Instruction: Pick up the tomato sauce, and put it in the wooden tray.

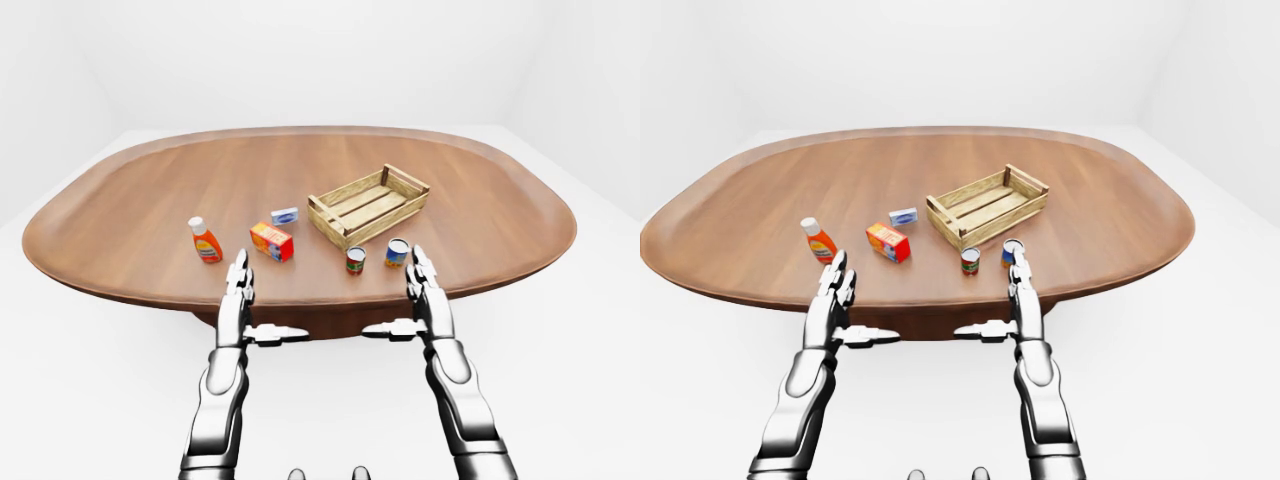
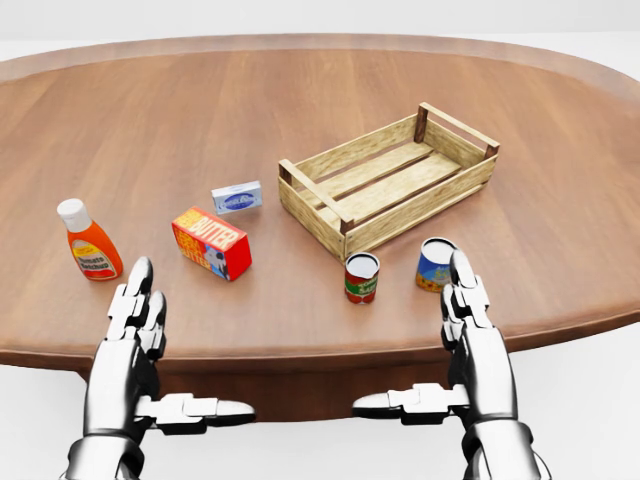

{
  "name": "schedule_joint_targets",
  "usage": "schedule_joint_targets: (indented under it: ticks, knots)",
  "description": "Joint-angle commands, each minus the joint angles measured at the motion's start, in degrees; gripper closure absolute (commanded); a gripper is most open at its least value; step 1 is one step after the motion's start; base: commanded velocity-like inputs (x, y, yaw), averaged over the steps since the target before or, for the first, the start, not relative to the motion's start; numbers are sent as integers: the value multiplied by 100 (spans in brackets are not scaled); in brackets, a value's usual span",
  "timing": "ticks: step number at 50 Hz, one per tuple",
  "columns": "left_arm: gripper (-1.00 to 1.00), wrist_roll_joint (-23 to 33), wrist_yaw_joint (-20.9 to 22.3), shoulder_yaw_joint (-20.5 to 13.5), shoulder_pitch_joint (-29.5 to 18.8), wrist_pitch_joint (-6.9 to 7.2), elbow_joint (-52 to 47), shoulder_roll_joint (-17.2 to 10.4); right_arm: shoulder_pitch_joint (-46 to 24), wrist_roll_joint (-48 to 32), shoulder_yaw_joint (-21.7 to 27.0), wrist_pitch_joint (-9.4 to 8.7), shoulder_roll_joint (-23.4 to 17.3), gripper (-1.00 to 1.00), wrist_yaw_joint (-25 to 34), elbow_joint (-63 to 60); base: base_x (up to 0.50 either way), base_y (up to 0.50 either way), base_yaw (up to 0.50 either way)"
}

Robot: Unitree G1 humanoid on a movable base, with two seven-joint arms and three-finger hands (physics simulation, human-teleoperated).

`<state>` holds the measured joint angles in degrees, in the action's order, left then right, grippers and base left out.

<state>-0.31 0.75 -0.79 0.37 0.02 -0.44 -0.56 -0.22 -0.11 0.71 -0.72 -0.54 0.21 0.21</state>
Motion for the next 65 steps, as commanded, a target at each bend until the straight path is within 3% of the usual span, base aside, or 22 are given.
schedule_joint_targets:
  ticks: [1, 3, 5, 11, 18, 25, 30, 36, 39, 48, 52, 56, 65]
  knots:
    - [-100, -1, 116, -234, 151, 68, -209, -106, 77, -251, 34, -131, -21, -100, -110, -154, 0, 0, 0]
    - [-100, 85, 21, -264, 149, 115, -200, -100, 136, -287, 3, -159, -6, -100, -113, -252, 0, 0, 0]
    - [-100, 143, -190, -350, 314, -2, -415, -60, 519, -650, -134, -82, 11, -100, -284, -842, 0, 0, 0]
    - [-100, 225, -333, -409, 832, -96, -1058, 6, 1313, -617, -133, 22, 30, -100, -183, -2013, 0, 0, 0]
    - [-100, 284, -424, -477, 1624, -498, -1842, 184, 2185, -504, 91, 287, 121, -100, -39, -3023, 0, 0, 0]
    - [-100, 157, -341, -642, 1964, -502, -2123, 313, 2519, -500, 208, 505, 247, -100, 38, -3350, 0, 0, 0]
    - [-100, 272, -381, -602, 1959, -502, -2091, 348, 2559, -515, 184, 555, 272, -100, 87, -3387, 0, 0, 0]
    - [-100, 250, -364, -628, 1943, -502, -2057, 332, 2550, -100, 73, 377, 169, -100, 514, -3431, 0, 0, 0]
    - [-100, 259, -380, -616, 1898, -502, -2019, 331, 2504, -197, 46, 425, 167, -100, 494, -3363, 5, -27, 0]
    - [-100, 319, -412, -495, 1899, -502, -1994, 317, 2437, -380, -123, 330, 116, -100, 391, -3298, 26, -49, 0]
    - [-100, 443, -464, -373, 1910, -502, -1974, 295, 2575, -355, -261, 477, 36, -100, 462, -3386, 32, -46, 0]
    - [-100, 563, -579, -277, 1796, -502, -1862, 262, 2445, -203, -212, 365, 20, -100, 513, -3306, 34, -45, 0]
    - [-100, 494, -554, -283, 1857, -502, -1907, 224, 2463, -315, -298, 411, -2, -100, 478, -3292, 42, -35, 0]
